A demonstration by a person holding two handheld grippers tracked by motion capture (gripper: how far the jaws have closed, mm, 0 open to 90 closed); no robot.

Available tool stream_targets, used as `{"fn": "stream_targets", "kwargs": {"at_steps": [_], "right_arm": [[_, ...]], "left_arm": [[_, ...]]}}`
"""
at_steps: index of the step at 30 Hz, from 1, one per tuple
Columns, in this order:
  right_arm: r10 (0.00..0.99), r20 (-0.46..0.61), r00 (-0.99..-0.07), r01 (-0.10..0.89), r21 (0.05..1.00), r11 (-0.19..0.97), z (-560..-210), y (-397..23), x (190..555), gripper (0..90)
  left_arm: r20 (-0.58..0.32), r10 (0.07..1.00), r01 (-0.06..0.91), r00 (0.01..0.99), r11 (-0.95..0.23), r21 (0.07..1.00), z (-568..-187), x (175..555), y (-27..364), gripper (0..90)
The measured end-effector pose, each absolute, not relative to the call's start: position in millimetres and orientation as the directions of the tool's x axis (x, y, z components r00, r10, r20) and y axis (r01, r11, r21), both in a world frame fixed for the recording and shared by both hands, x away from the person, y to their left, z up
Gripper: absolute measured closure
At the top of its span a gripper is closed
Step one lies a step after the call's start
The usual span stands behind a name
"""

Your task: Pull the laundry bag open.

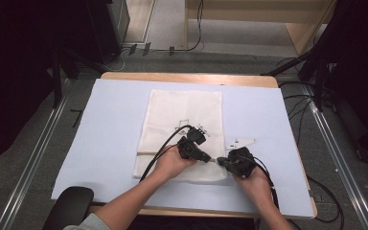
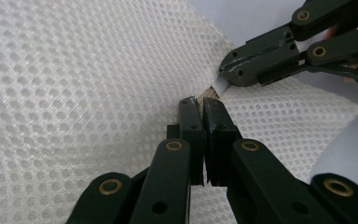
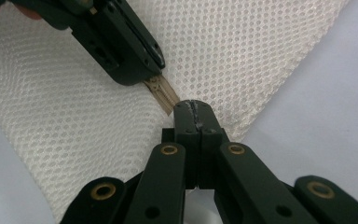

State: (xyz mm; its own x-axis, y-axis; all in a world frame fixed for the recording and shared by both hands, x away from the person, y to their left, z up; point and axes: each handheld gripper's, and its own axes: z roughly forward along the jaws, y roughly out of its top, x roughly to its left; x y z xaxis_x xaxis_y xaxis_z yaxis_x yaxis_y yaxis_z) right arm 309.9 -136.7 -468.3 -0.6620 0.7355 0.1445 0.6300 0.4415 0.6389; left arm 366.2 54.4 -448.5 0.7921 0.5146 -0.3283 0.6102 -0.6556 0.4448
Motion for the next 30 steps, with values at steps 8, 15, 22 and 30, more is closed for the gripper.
{"fn": "stream_targets", "kwargs": {"at_steps": [8,15,22,30], "right_arm": [[0.736,0.128,-0.665,0.624,0.637,0.453,-468.2,-136.2,309.1,90.0],[0.746,0.220,-0.628,0.676,0.630,0.383,-466.7,-133.7,315.0,90.0],[0.742,0.212,-0.636,0.665,0.638,0.388,-469.8,-134.1,313.9,90.0],[0.744,0.188,-0.641,0.651,0.646,0.398,-470.0,-132.7,312.1,90.0]], "left_arm": [[-0.357,0.515,0.627,0.779,-0.645,0.436,-448.0,367.6,61.5,88.9],[-0.377,0.523,0.645,0.765,-0.616,0.452,-452.7,366.6,56.1,88.4],[-0.416,0.518,0.665,0.747,-0.591,0.457,-454.8,365.3,56.5,83.2],[-0.343,0.533,0.632,0.774,-0.614,0.473,-453.8,360.8,55.2,88.7]]}}
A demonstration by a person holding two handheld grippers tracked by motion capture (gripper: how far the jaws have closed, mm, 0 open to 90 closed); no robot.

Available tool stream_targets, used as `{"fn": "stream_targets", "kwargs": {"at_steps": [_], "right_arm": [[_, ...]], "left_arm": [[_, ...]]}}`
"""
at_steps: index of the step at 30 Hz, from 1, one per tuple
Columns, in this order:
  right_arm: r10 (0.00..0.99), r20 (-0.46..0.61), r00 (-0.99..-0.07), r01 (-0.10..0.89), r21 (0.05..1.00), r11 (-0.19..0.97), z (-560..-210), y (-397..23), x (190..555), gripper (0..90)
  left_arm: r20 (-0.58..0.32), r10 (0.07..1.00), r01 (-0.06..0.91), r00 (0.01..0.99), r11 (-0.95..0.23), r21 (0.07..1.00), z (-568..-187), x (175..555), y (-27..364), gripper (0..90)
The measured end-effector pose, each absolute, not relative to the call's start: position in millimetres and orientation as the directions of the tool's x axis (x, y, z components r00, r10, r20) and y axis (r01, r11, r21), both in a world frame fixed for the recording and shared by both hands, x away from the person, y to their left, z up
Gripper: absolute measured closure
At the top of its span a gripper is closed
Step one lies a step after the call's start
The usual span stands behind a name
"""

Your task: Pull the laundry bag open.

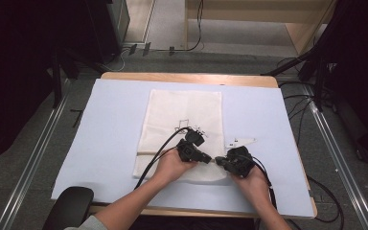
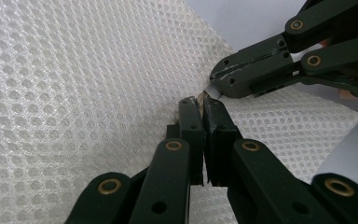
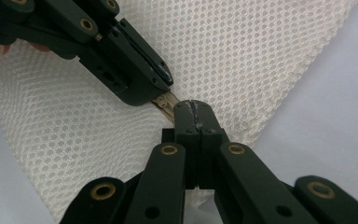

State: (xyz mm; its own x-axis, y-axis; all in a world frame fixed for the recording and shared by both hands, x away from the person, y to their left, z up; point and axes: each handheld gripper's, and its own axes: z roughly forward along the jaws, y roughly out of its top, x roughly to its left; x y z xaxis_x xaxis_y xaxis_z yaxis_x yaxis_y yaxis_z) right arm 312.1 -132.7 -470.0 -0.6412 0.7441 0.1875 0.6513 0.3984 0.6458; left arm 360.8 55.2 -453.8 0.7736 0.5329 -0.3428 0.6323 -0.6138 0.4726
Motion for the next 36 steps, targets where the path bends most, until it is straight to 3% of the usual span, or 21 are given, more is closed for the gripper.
{"fn": "stream_targets", "kwargs": {"at_steps": [10,13,17,22,26,32,36], "right_arm": [[0.750,0.151,-0.644,0.635,0.652,0.414,-470.1,-129.9,307.9,90.0],[0.752,0.150,-0.642,0.637,0.650,0.414,-469.9,-129.9,307.8,90.0],[0.750,0.154,-0.643,0.638,0.649,0.414,-469.9,-130.2,308.4,90.0],[0.755,0.136,-0.642,0.636,0.645,0.424,-468.9,-127.6,307.2,90.0],[0.757,0.149,-0.636,0.647,0.639,0.417,-468.4,-127.8,308.3,90.0],[0.769,0.213,-0.603,0.694,0.615,0.374,-467.1,-129.9,316.3,90.0],[0.762,0.174,-0.624,0.668,0.625,0.404,-466.6,-126.2,316.5,90.0]], "left_arm": [[-0.339,0.525,0.625,0.780,-0.634,0.455,-452.4,364.4,57.7,89.3],[-0.290,0.527,0.598,0.799,-0.652,0.466,-449.4,359.9,55.0,89.4],[-0.305,0.529,0.609,0.792,-0.653,0.451,-450.2,360.6,57.0,89.4],[-0.255,0.534,0.587,0.806,-0.666,0.460,-448.4,356.1,54.5,89.4],[-0.340,0.541,0.639,0.769,-0.634,0.436,-451.0,363.2,59.1,89.1],[-0.361,0.538,0.648,0.762,-0.622,0.439,-453.0,365.0,61.0,89.0],[-0.366,0.544,0.656,0.755,-0.609,0.446,-453.4,365.0,61.2,88.9]]}}
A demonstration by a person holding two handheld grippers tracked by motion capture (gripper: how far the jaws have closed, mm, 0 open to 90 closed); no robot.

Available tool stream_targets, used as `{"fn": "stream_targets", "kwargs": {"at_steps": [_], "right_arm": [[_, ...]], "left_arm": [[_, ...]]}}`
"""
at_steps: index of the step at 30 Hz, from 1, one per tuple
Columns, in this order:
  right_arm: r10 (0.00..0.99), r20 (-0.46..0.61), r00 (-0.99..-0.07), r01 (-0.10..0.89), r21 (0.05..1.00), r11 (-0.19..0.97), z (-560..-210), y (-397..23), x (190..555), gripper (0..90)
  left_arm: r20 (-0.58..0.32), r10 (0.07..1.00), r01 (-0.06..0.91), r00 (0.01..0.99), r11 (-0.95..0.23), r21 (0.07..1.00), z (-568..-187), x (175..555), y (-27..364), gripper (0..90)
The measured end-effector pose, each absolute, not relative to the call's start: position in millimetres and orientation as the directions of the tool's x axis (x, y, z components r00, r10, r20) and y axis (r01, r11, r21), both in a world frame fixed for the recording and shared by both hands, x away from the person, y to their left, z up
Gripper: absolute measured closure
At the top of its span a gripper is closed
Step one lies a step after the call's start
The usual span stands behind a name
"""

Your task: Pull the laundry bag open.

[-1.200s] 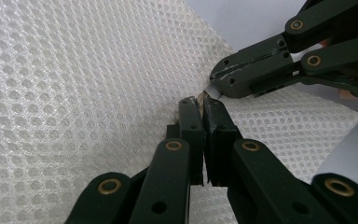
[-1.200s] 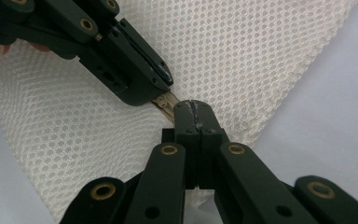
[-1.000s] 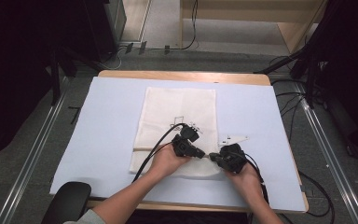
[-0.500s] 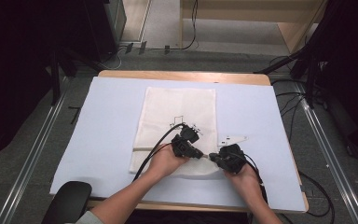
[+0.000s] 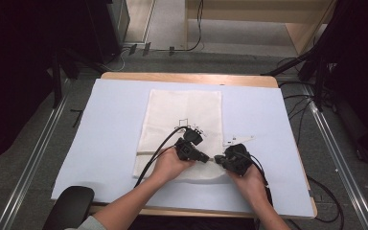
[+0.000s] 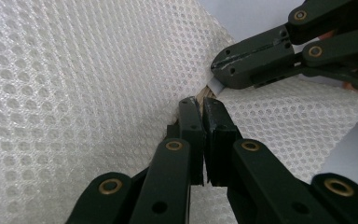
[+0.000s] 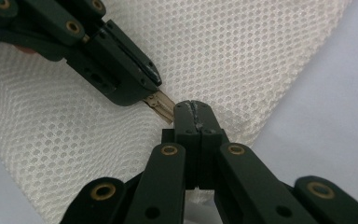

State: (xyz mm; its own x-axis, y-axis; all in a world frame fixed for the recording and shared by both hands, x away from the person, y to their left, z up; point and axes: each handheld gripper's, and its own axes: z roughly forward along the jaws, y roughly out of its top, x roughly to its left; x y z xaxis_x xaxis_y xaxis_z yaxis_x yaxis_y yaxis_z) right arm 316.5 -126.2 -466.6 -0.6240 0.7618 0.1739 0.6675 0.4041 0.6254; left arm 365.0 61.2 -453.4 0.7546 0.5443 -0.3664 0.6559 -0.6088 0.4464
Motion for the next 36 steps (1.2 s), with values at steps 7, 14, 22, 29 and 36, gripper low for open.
{"fn": "stream_targets", "kwargs": {"at_steps": [7,14,22,29,36], "right_arm": [[0.760,0.173,-0.626,0.663,0.632,0.402,-468.7,-127.1,313.9,90.0],[0.757,0.128,-0.641,0.632,0.648,0.426,-469.3,-123.8,309.3,90.0],[0.753,0.155,-0.639,0.642,0.647,0.411,-470.0,-126.5,311.2,90.0],[0.752,0.151,-0.642,0.635,0.655,0.410,-470.6,-126.9,310.1,90.0],[0.747,0.147,-0.648,0.625,0.664,0.411,-471.5,-127.6,308.9,90.0]], "left_arm": [[-0.336,0.540,0.635,0.771,-0.628,0.450,-451.1,364.0,60.4,89.2],[-0.252,0.562,0.609,0.788,-0.651,0.453,-443.1,361.0,73.0,89.4],[-0.329,0.562,0.649,0.759,-0.610,0.454,-442.5,367.3,90.5,89.1],[-0.357,0.566,0.668,0.743,-0.593,0.450,-441.3,369.2,104.8,89.0],[-0.365,0.565,0.672,0.740,-0.592,0.445,-440.1,369.9,113.8,89.0]]}}
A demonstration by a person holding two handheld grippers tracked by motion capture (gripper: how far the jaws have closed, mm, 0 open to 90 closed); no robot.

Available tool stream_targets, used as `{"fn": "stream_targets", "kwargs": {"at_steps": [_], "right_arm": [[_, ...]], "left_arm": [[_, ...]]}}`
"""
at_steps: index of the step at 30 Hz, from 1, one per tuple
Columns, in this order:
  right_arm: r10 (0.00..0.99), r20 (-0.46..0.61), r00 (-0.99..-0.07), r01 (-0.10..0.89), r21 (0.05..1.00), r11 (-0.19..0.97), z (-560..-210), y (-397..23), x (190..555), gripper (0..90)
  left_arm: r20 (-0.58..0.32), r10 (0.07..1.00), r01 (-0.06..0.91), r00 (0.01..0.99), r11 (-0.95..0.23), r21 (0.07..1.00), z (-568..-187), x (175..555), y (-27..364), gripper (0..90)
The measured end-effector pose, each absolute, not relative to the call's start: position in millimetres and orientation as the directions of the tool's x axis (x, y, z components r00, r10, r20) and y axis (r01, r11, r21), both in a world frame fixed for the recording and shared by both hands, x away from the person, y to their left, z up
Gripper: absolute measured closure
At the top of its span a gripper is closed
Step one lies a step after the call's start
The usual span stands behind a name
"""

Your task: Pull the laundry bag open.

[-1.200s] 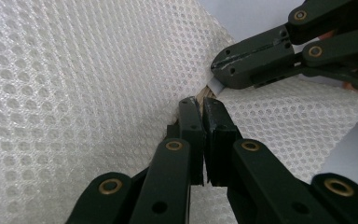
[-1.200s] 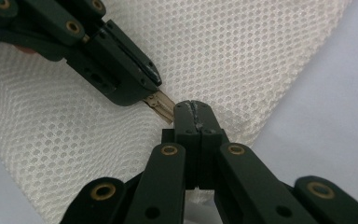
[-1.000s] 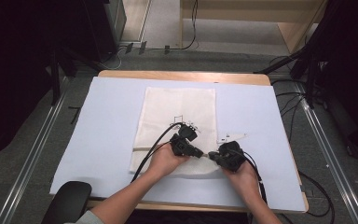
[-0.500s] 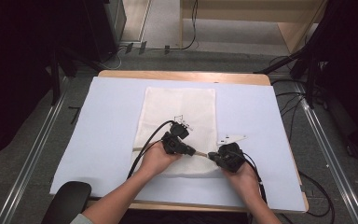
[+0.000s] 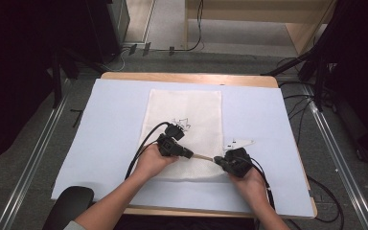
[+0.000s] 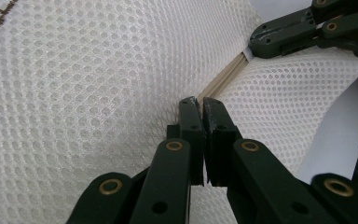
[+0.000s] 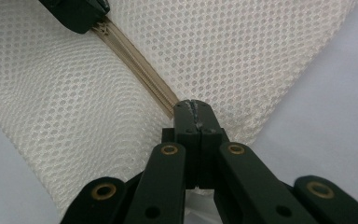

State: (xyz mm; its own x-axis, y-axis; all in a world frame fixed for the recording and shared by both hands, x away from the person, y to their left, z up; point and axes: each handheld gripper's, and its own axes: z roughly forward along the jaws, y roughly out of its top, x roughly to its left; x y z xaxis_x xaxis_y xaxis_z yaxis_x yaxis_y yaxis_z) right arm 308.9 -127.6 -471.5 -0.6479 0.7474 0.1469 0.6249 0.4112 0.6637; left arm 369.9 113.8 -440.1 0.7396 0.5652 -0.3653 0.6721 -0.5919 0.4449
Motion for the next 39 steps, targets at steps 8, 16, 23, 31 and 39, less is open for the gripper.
{"fn": "stream_targets", "kwargs": {"at_steps": [8,16,23,31,39], "right_arm": [[0.745,0.146,-0.651,0.620,0.669,0.411,-472.1,-128.4,308.7,90.0],[0.743,0.140,-0.654,0.614,0.672,0.414,-472.2,-128.4,308.5,90.0],[0.742,0.135,-0.656,0.611,0.672,0.418,-472.2,-128.4,308.3,90.0],[0.744,0.140,-0.654,0.613,0.674,0.411,-472.5,-128.5,307.9,90.0],[0.743,0.140,-0.655,0.610,0.678,0.410,-472.9,-128.7,307.4,90.0]], "left_arm": [[-0.370,0.571,0.679,0.733,-0.590,0.436,-439.7,371.7,117.6,89.0],[-0.379,0.575,0.688,0.725,-0.583,0.432,-439.8,373.5,123.9,89.0],[-0.382,0.575,0.690,0.723,-0.581,0.431,-439.3,373.2,126.2,89.0],[-0.398,0.568,0.694,0.720,-0.578,0.430,-440.1,374.7,129.2,89.0],[-0.383,0.574,0.690,0.724,-0.582,0.432,-439.4,374.4,132.8,89.0]]}}
